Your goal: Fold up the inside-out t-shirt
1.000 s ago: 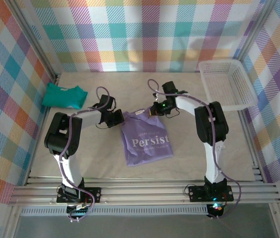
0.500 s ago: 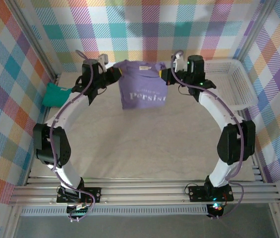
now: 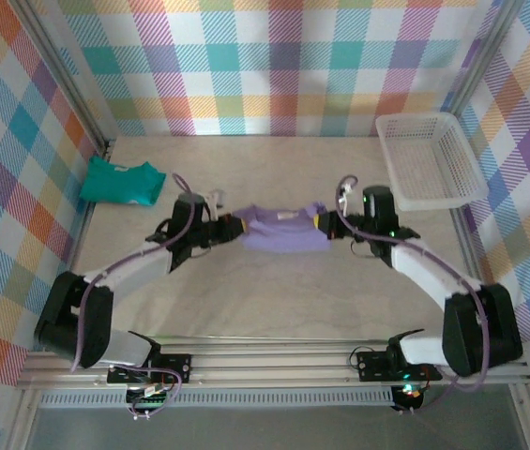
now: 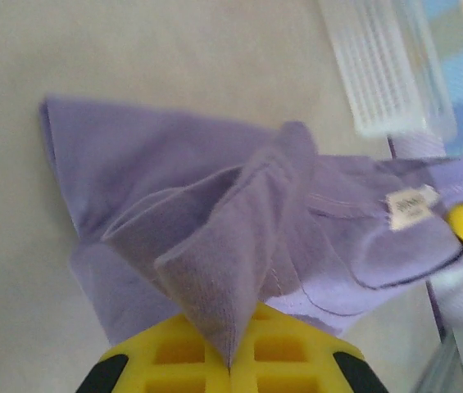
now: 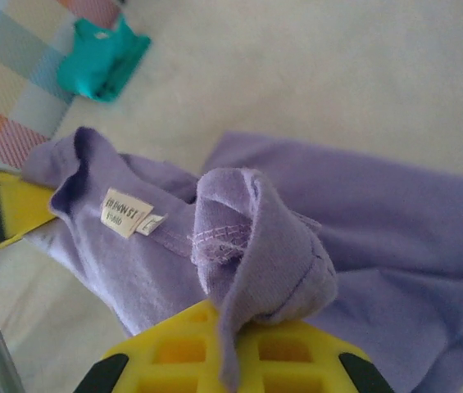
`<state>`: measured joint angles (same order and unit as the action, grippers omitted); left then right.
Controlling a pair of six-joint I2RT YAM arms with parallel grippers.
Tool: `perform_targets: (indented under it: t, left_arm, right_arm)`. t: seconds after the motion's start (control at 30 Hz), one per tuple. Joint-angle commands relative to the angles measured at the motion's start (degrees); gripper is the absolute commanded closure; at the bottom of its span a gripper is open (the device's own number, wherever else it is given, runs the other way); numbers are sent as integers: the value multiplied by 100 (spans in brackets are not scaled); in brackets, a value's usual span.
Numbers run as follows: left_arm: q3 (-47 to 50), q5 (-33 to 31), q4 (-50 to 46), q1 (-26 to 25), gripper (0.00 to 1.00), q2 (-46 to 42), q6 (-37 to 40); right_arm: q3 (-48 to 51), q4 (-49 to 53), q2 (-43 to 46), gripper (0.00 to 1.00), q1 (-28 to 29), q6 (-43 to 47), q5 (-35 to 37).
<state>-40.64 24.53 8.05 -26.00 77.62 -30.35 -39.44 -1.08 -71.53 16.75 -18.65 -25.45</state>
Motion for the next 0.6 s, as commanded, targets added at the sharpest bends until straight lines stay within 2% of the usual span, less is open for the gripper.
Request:
perform_targets:
  t: [0.0,0.13,0.3,0.43,0.57]
  left_arm:
    - [254,-160,403,-515,100,-645,-222]
    - [373,-256,226,-773,100,-573,-370]
    - [-45,-362,61,-775,100,45,-297]
    - [-452,-581,-260,-696,100,692,-201]
    - [-807,-643,-217,-460,100,1490,-100]
  right_arm:
    - [467,174,914,96,12,-398,279]
    - [736,677,1312,94,12,-446,539]
    - [498,1121,1067,94,-2,-525,1252]
    - [212,1059,452,93,-1,-500,1470]
    - [-222,874,-557,91,3,-304,1744]
